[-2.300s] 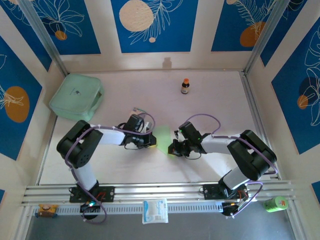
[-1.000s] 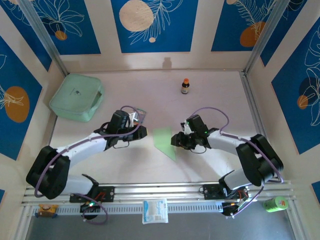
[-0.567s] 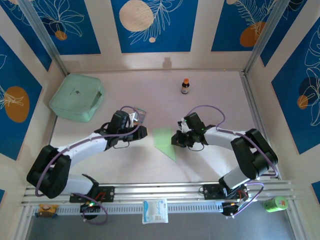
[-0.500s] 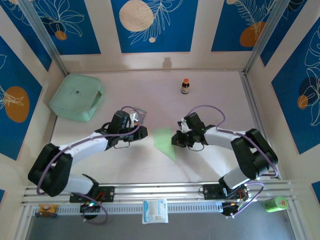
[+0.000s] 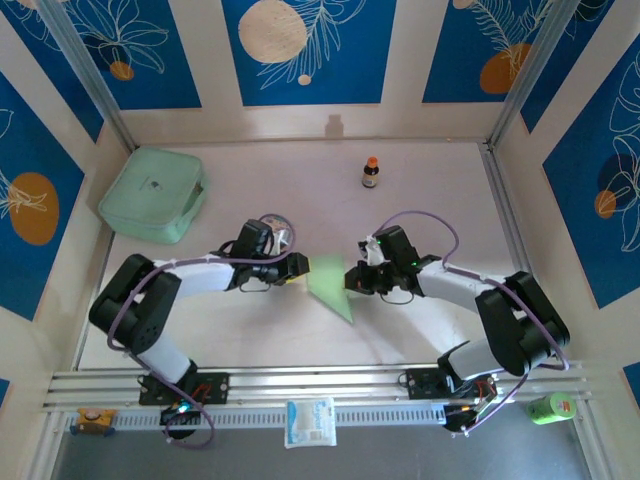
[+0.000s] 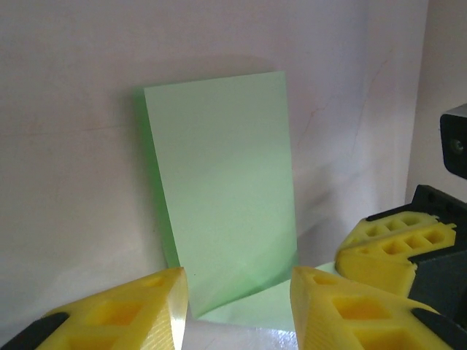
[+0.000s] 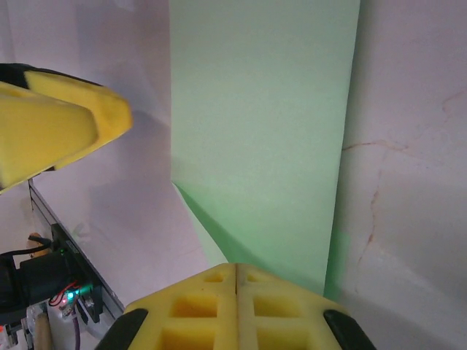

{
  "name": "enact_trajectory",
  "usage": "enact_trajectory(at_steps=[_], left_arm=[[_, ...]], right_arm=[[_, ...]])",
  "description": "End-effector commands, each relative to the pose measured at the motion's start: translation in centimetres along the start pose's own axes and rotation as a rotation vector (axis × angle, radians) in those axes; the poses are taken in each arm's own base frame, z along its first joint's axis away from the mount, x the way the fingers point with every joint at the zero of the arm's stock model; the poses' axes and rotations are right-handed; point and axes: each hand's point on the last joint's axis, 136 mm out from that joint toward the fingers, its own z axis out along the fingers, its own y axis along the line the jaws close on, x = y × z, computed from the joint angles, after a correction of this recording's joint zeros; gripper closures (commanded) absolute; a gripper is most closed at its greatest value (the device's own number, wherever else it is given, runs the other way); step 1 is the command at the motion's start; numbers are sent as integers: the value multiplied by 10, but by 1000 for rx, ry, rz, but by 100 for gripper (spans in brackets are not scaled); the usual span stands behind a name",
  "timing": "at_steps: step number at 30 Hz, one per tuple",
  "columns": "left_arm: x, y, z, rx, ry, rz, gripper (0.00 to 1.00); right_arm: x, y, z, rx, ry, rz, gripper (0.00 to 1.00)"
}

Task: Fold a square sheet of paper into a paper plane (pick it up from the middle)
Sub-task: Third fold the triangle at the center of the table.

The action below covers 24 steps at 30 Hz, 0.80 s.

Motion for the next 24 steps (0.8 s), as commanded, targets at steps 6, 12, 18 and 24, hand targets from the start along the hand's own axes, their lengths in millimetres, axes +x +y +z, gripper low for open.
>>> enact_trajectory(at_steps=[6,12,18,24], left_arm=[[-14,-6,10,21,3,-41,53],[-13,5,17,-56,33,-28,52],[-13,6,24,-56,47,-37,52],[-14,3,31,-34,57,-48,52]], right_arm=[[4,6,-5,-71,7,-1,95],[4,5,-6,-91,8,8,95],[5,3,-8,-94,5,12,95],[7,1,-8,-95,8,18,95]])
